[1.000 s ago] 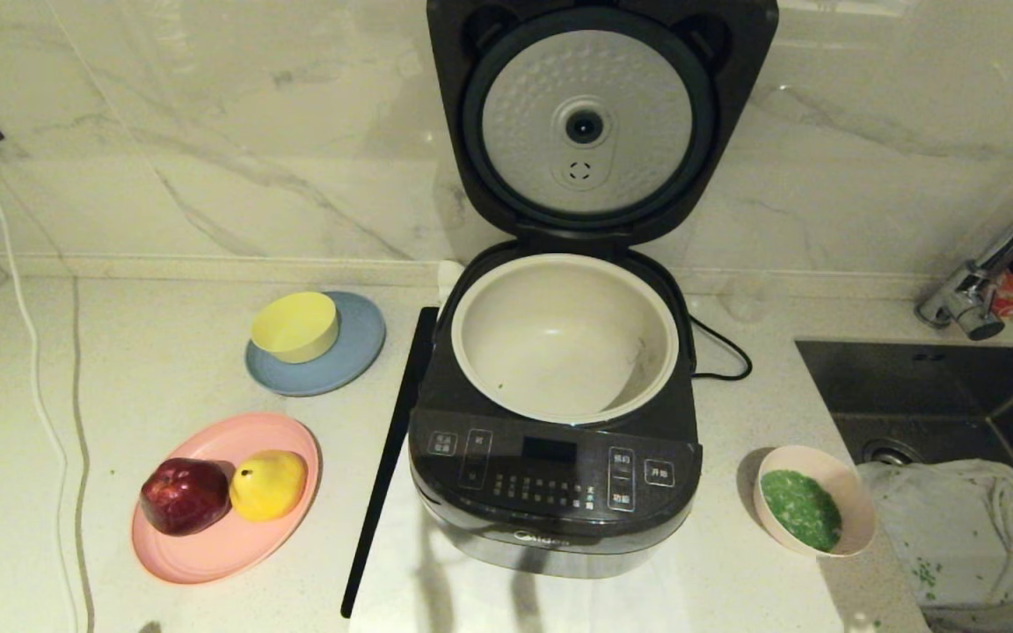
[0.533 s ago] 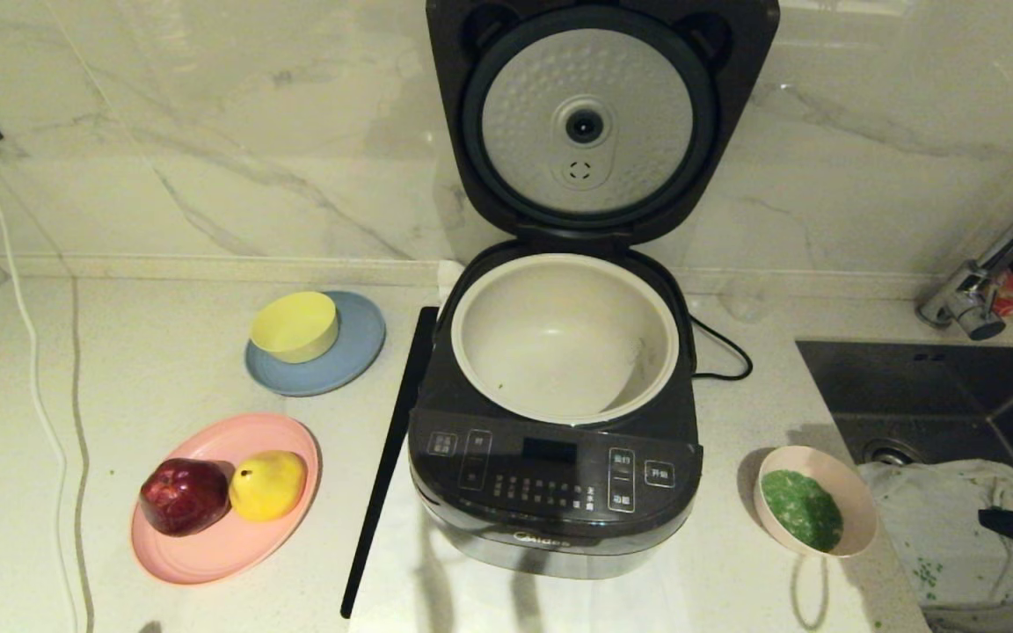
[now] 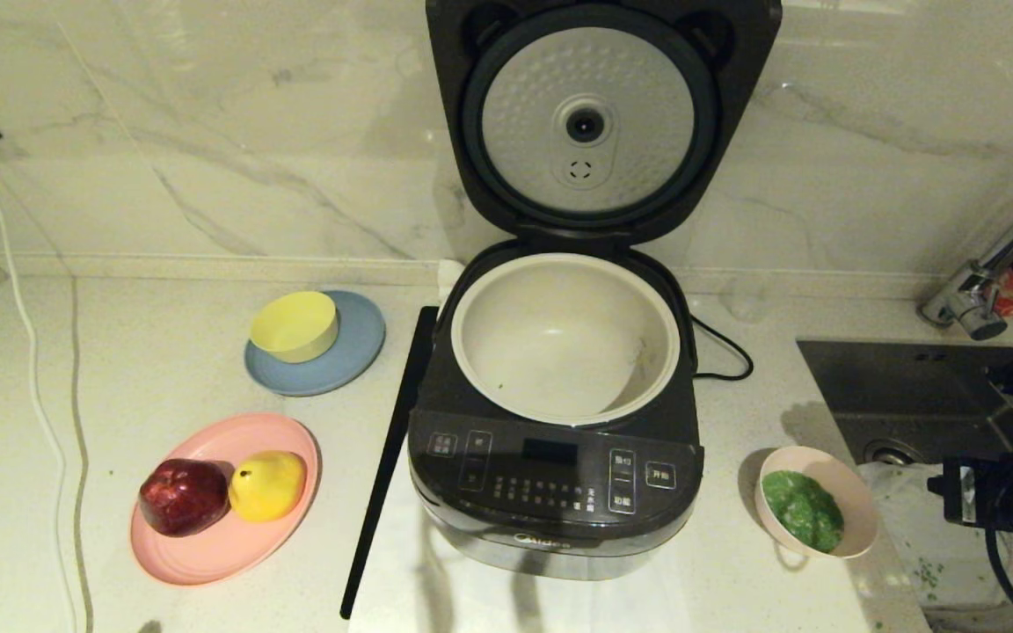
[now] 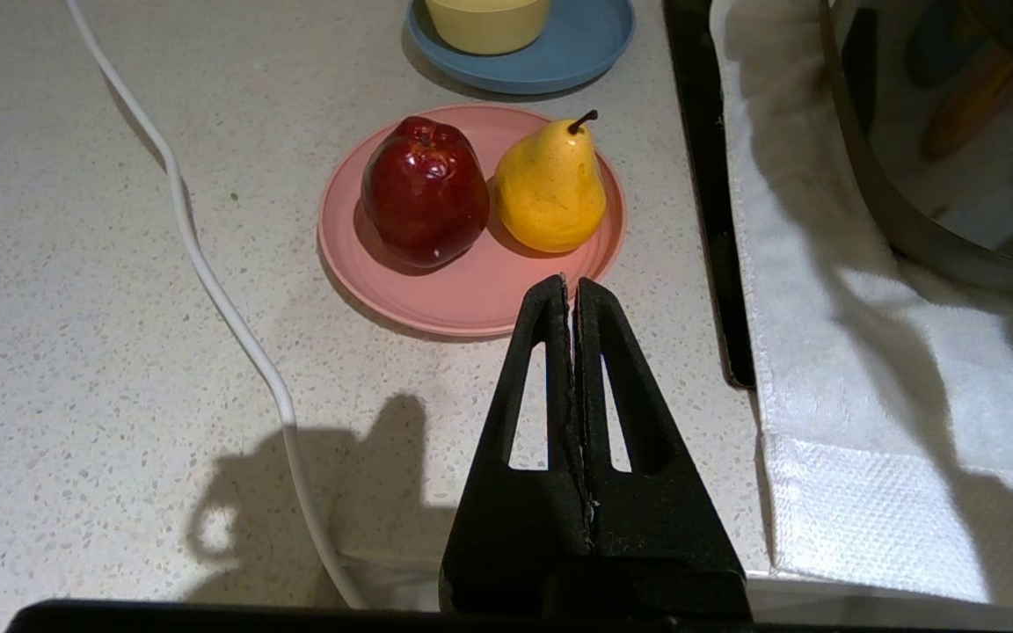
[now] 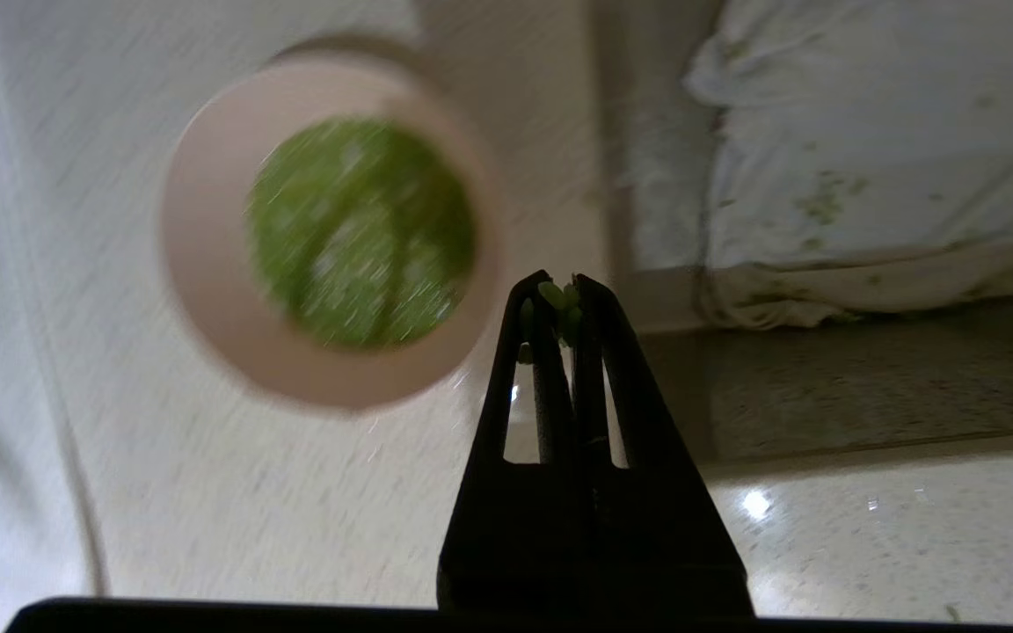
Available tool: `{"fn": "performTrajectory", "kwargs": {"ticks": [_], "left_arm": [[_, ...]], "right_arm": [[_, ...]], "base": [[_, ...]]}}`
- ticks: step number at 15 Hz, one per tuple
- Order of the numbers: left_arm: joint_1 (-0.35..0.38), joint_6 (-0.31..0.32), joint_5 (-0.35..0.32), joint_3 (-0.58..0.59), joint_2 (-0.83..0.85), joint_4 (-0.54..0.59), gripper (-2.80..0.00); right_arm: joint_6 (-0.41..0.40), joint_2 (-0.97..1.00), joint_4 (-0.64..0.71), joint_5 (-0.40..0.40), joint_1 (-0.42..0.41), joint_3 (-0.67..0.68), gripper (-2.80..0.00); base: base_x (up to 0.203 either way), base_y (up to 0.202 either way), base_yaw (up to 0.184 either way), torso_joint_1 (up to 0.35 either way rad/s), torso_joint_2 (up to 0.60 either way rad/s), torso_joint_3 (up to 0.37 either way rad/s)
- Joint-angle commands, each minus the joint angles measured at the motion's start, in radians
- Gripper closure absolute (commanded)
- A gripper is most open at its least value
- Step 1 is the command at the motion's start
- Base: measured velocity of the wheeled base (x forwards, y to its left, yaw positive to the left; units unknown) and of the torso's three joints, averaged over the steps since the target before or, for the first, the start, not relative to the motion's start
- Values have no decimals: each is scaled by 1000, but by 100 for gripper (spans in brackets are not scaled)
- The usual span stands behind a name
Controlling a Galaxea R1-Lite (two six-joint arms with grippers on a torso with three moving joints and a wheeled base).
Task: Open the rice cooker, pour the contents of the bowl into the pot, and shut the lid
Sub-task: Turn on the tap
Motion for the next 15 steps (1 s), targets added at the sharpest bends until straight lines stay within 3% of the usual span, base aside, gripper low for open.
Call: {"fn": "performTrajectory", "kwargs": {"ticks": [1,7,10,13,15], "left_arm": [[0,0,0,9,0,0,0],[1,0,0,9,0,0,0],[-1,0,0,9,0,0,0],[-1,0,0,9,0,0,0],[1,0,0,9,0,0,0]], "right_arm": [[0,17,-8,-14,-47,-8,0],[1,65,-136,2,-210,-2,0],[-5,122,-200,-14,-209,-39,0],[-39,157,-187,-128,-191,-156,0],[-82,165,-182,-157,-190,-205,0]], "base": [[0,0,0,0,0,0],[0,0,0,0,0,0],[0,0,0,0,0,0],[0,0,0,0,0,0],[0,0,0,0,0,0]]}}
